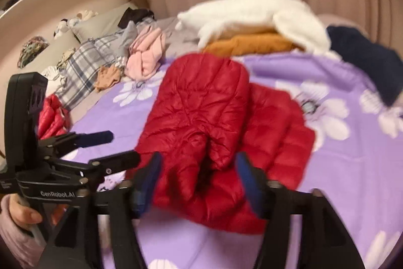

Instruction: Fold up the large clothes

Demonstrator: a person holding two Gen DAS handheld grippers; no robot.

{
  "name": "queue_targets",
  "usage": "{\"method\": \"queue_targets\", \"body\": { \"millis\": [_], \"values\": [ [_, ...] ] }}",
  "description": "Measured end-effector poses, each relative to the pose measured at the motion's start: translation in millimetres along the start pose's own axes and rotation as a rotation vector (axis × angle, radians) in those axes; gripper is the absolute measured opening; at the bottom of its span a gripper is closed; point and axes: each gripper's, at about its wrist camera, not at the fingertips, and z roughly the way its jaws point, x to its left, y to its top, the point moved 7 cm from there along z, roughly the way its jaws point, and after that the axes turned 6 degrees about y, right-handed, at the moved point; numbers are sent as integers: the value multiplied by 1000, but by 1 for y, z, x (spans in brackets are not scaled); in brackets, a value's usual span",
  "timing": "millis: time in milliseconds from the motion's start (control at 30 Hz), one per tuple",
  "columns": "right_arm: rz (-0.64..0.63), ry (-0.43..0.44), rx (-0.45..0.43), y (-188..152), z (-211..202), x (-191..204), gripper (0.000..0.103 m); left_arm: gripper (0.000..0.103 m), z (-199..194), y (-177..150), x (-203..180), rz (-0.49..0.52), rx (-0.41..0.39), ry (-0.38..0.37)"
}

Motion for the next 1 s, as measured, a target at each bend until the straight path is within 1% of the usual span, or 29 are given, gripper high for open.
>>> {"method": "queue_targets", "body": {
  "millis": [33, 67, 133, 167, 233, 267, 300, 467, 600, 633, 733, 767, 867, 1000],
  "values": [
    [-9, -18, -13, 0, -12, 4, 79, 98, -14, 1, -1, -1, -11, 16],
    [-19, -35, -21, 0, -19, 7, 81, 102, -24, 1, -2, -2, -16, 22],
    [-37, -75, -35, 0, -37, 15, 85, 103, -46, 0, -4, -5, -32, 41],
    [-41, -94, -41, 0, -45, 18, 90, 103, -53, -1, -5, -4, -34, 55],
    [-38, -122, -60, 0, -59, 22, 95, 103, -73, -4, -5, 2, -36, 96],
    [-41, -128, -66, 0, -69, 26, 101, 103, -79, -5, -6, 4, -40, 104],
    [-42, -136, -64, 0, -74, 27, 102, 103, -86, -8, -8, 7, -39, 111],
    [-29, -192, -98, 5, -101, 34, 102, 103, -117, -19, -12, 25, -35, 140],
    [-20, -211, -111, 6, -107, 36, 102, 103, -134, -25, -13, 21, -40, 161],
    [-22, -217, -114, 5, -107, 37, 102, 103, -136, -26, -13, 22, -38, 172],
    [-12, -239, -94, -1, -101, 35, 102, 103, -141, -31, -10, 31, -59, 250],
    [-5, -243, -87, -3, -99, 35, 102, 103, -141, -33, -9, 28, -58, 262],
    [7, -243, -63, -10, -93, 35, 102, 103, -140, -41, -5, 5, -39, 261],
    [-3, -242, -69, -10, -97, 41, 102, 103, -140, -44, -2, -13, -27, 255]
  ]
}}
